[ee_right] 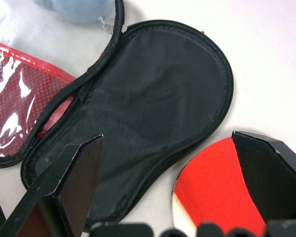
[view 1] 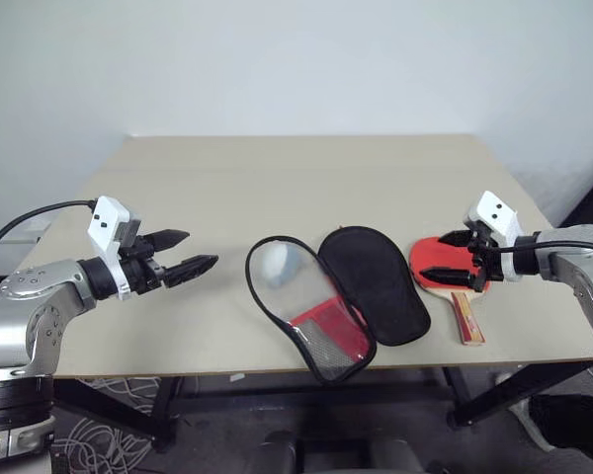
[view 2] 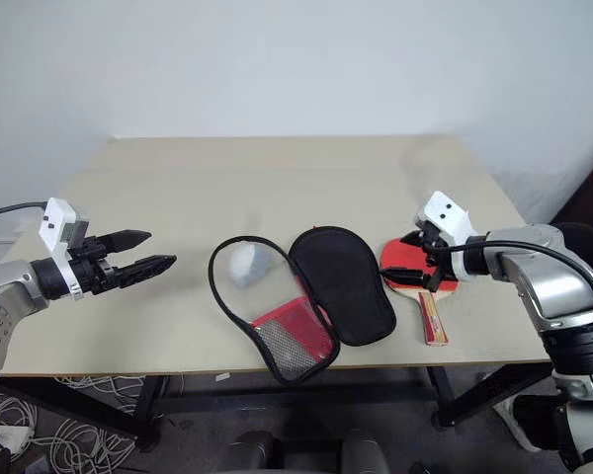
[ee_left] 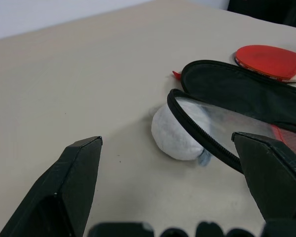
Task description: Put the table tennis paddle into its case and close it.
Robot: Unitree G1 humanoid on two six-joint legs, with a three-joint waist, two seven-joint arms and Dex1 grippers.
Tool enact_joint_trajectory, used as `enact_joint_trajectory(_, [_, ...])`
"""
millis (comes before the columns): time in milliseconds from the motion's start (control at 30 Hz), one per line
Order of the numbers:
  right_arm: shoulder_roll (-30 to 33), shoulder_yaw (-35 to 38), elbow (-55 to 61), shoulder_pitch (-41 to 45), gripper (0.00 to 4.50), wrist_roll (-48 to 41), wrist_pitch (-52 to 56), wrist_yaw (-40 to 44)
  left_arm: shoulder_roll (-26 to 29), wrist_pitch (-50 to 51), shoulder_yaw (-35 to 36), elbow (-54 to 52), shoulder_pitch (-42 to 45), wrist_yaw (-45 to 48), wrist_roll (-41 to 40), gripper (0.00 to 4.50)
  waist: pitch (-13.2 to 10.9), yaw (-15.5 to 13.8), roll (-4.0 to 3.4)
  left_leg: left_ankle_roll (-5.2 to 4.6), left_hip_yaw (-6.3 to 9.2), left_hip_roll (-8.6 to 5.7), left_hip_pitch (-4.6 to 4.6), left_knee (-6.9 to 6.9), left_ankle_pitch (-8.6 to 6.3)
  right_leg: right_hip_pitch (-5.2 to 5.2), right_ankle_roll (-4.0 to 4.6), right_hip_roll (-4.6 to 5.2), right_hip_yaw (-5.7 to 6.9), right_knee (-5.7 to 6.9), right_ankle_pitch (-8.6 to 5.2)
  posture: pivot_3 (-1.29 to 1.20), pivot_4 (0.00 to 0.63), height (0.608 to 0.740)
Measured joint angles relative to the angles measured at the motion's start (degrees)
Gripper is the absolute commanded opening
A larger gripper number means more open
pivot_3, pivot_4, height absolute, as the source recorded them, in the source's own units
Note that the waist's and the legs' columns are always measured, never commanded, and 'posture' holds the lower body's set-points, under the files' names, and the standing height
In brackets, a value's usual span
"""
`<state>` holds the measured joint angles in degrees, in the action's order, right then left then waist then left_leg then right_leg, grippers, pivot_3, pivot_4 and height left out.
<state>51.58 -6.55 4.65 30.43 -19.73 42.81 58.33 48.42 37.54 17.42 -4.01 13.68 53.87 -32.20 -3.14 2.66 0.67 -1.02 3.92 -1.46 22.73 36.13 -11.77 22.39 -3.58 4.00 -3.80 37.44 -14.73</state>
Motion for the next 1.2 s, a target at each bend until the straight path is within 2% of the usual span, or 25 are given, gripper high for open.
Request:
enact_joint_trajectory(267, [0.95,3.85,4.63,-4.01,4.5,-1.21,3.58,-1.77,-0.01,0.0,-0.44,0.44,1.11,-0.2,-0.02,4.47,0.0,-0.01,0.03,0.0,-0.02,-0.01,-0.01,0.04,0.0,-0.02,-0.02,-0.02,0.0,0.0,-0.01,0.0,0.0,0.734])
enact_joint_trajectory(667, [-0.92,4.79,5.53,-5.93,4.5,-1.17,6.26,-7.89,0.15,0.07,-0.67,1.19,2.74,0.25,-0.01,4.47,-0.01,-0.02,0.04,0.0,-0.04,-0.01,0.0,0.04,0.0,-0.01,0.0,-0.02,-0.02,0.01,0.0,0.0,0.0,0.734])
enact_joint_trajectory(1200, [-2.72,5.05,8.2,-4.5,4.5,-2.65,11.39,-11.27,0.68,-1.01,-0.54,3.88,2.58,1.84,0.29,4.47,0.0,0.0,0.07,-0.01,-0.04,-0.01,0.0,0.05,-0.01,-0.02,-0.01,-0.02,-0.02,0.01,0.0,0.0,0.0,0.734])
